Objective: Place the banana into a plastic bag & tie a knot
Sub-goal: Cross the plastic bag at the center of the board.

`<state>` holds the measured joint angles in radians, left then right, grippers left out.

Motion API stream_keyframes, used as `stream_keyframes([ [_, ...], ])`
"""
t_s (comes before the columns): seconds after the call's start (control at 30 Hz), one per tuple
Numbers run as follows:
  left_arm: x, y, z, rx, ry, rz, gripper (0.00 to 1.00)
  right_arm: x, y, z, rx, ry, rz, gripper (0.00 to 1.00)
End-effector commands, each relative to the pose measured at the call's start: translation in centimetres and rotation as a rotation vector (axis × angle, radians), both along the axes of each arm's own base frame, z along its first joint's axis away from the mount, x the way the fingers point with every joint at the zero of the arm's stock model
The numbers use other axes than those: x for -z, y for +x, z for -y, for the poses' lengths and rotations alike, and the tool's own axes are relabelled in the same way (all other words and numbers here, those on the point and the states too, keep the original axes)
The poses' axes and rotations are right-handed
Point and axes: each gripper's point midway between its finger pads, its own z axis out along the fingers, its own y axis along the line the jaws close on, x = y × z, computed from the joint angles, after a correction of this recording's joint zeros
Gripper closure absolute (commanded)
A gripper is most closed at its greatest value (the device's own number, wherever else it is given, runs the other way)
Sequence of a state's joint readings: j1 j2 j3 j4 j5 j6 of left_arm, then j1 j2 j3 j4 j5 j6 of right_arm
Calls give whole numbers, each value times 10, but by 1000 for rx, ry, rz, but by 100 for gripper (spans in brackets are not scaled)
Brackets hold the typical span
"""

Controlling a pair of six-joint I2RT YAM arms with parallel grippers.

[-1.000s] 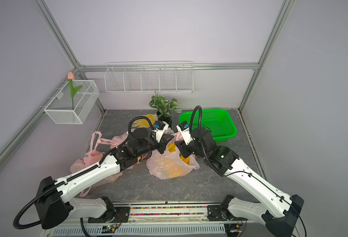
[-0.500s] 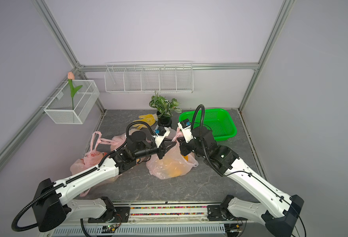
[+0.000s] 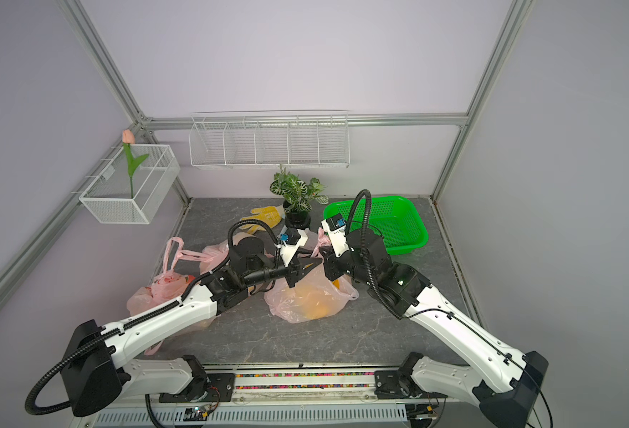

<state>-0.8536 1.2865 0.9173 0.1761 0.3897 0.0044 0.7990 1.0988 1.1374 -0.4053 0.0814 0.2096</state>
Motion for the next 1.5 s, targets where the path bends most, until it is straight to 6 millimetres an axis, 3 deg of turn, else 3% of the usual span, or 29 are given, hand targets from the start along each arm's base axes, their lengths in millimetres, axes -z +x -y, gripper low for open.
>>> stream_keyframes([
  [0.0,-12,1,7,22,-31,-5,71,0,1,-4,-4,21,4,93],
  [0.13,-4,8,12,8,-11,-28,74,-5,-4,-11,-31,41,8,93],
  [0.23,-4,14,11,-24,3,-34,83,-5,-5,-8,-27,37,11,93],
  [0.33,-9,16,4,-62,4,-36,95,-1,-4,1,-4,-11,24,92],
  [0.47,-13,22,-12,-149,12,-27,100,-2,-3,20,39,-63,69,90],
  [0.7,-22,34,-24,-203,24,-37,100,-4,-17,24,-50,-139,135,93],
  [0.87,-30,35,-16,-161,66,-5,100,-4,-31,15,-155,-223,165,93],
  [1.1,-23,2,11,124,134,15,98,-12,-23,9,-112,-247,174,93],
  [1.33,0,-15,7,212,213,14,93,-10,-19,7,-105,-263,171,93],
  [1.47,-5,-16,6,209,198,24,87,2,-23,4,-146,-305,151,93],
])
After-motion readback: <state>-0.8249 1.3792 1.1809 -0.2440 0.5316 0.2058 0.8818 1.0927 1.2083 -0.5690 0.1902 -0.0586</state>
